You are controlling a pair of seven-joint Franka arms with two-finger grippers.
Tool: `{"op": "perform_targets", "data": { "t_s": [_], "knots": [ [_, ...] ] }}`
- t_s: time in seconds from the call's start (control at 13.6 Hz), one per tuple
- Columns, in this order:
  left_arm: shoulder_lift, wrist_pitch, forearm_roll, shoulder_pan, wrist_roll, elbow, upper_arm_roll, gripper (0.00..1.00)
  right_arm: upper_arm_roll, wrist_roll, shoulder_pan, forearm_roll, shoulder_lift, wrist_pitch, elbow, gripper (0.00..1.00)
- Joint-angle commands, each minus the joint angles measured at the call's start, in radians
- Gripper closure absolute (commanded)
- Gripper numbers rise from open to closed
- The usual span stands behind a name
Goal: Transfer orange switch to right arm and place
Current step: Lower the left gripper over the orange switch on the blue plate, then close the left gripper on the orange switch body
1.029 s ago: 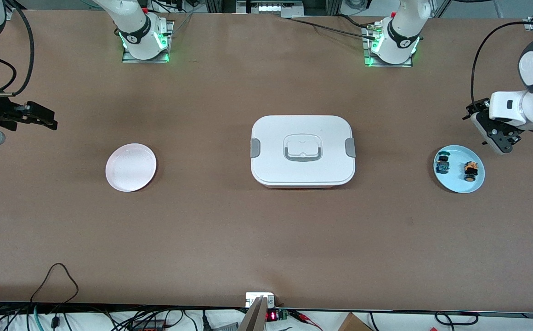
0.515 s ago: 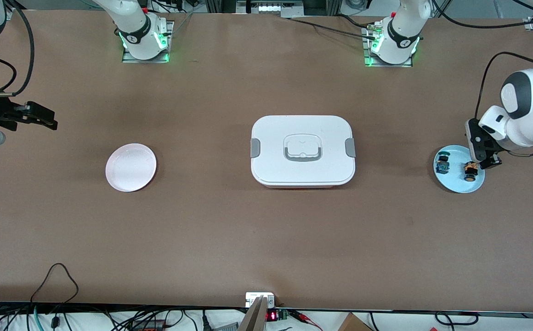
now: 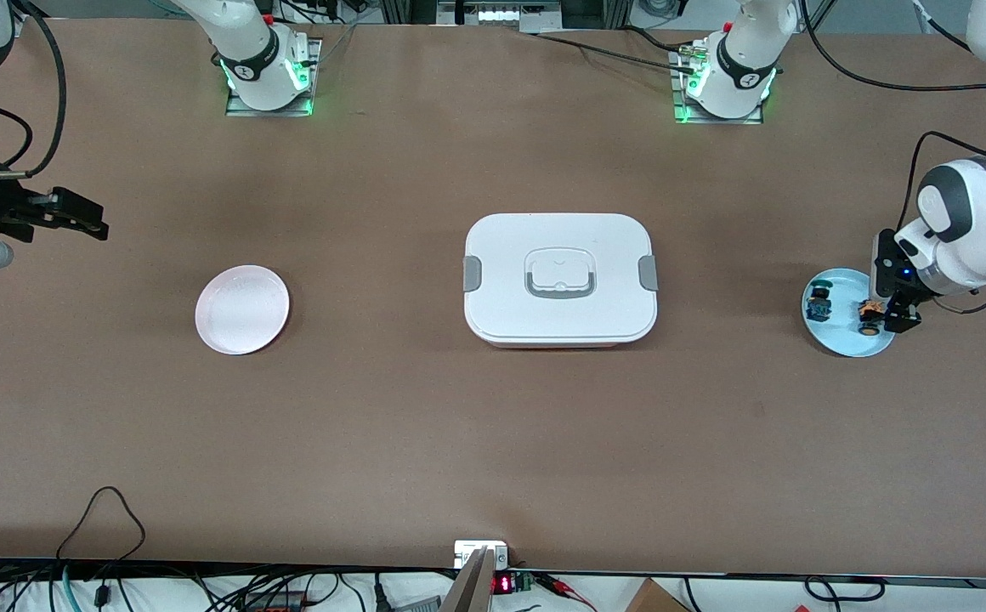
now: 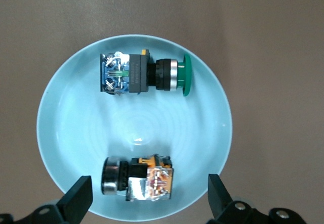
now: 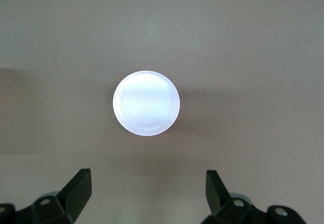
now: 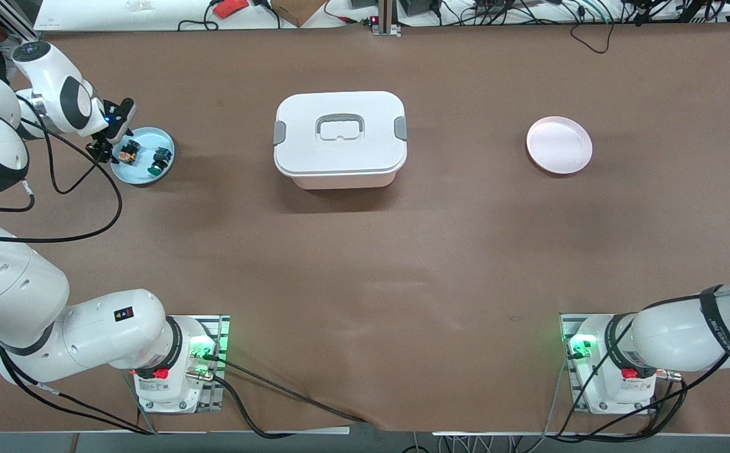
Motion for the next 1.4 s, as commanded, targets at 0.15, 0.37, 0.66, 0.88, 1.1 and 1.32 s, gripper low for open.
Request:
{"op": "perform_targets", "data": {
  "t_s": [0.15,0.37,0.66,0.88,1.1,1.32],
  "knots": [
    [0.028,0.044,0.009,0.031,0.073,0.018,-0.016,0.0,0.0,-0.001,0.001,-0.01,-0.009,0.005,-0.003,0.0],
    [0.047,0.087,0.005,0.031,0.073,0.021,-0.016,0.0,0.0,0.001,0.002,-0.016,-0.009,0.004,-0.003,0.0],
    [0.074,0.12,0.0,0.031,0.073,0.034,-0.024,0.0,0.0,0.001,-0.001,-0.003,-0.006,0.007,-0.003,0.0],
    [0.093,0.125,-0.001,0.04,0.073,0.038,-0.024,0.0,0.0,-0.001,0.002,-0.003,-0.006,0.007,-0.002,0.0],
    [0.1,0.125,-0.01,0.045,0.073,0.038,-0.024,0.0,0.0,0.0,0.001,-0.003,-0.006,0.007,-0.002,0.0],
    [0.108,0.125,-0.011,0.045,0.073,0.038,-0.024,0.0,0.0,-0.001,0.001,-0.003,-0.006,0.007,-0.002,0.0]
  ]
}}
